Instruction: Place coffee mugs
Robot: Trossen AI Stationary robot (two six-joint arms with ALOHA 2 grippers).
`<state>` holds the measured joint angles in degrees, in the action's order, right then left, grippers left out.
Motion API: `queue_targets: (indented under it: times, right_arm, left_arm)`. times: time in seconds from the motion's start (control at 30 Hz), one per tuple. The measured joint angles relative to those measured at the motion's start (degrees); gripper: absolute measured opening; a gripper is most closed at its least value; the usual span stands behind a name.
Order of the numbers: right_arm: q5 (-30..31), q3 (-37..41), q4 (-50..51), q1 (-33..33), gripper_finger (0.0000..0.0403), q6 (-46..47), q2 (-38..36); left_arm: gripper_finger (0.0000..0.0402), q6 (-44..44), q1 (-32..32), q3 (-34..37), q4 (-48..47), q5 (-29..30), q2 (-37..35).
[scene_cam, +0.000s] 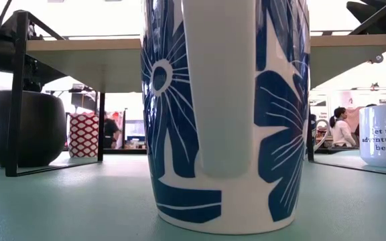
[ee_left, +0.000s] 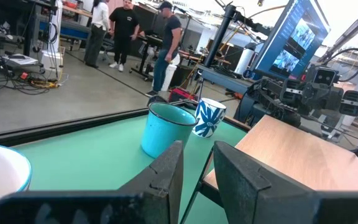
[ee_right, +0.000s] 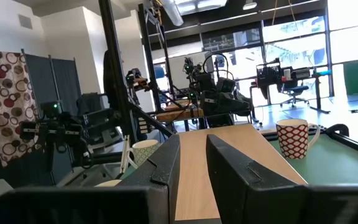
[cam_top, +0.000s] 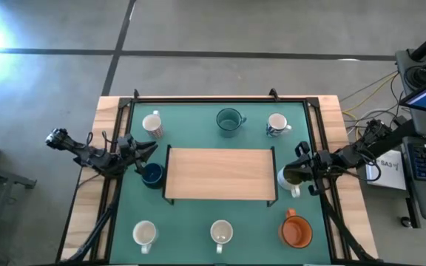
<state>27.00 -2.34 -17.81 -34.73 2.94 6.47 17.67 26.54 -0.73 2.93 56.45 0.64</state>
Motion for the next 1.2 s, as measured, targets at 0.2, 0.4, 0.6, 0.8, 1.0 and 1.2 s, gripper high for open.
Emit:
queue_targets:
  times: [0.2, 0.4, 0.6, 0.8, 1.0, 1.2]
  right_arm:
    - [0.0, 0.0, -0.1, 0.0, 0.0068, -0.2, 0.0]
    - [0.0, 0.0, -0.3, 0.0, 0.0068, 0.8, 0.0]
    - [0.0, 0.0, -1.3, 0.0, 0.0068, 4.9, 0.0]
    - [0.0, -0.1, -4.5, 0.0, 0.0068, 7.7, 0.0]
    - [8.1, -4.6, -3.5, 0.3, 0.0068, 7.0, 1.4]
    - [18.9, -10.9, -1.3, 0.3, 0.0068, 1.0, 8.1]
  left_arm:
    - [0.0072, 0.0, 0.0, 0.0, 0.0, 0.0, 0.0]
    - [0.0072, 0.0, 0.0, 0.0, 0.0, 0.0, 0.0]
    - [0.0072, 0.0, 0.0, 0.0, 0.0, 0.0, 0.0]
    - [0.0072, 0.0, 0.0, 0.0, 0.0, 0.0, 0.0]
    - [0.0072, 0.0, 0.0, 0.0, 0.0, 0.0, 0.0]
    - [0.0072, 0.0, 0.0, 0.0, 0.0, 0.0, 0.0]
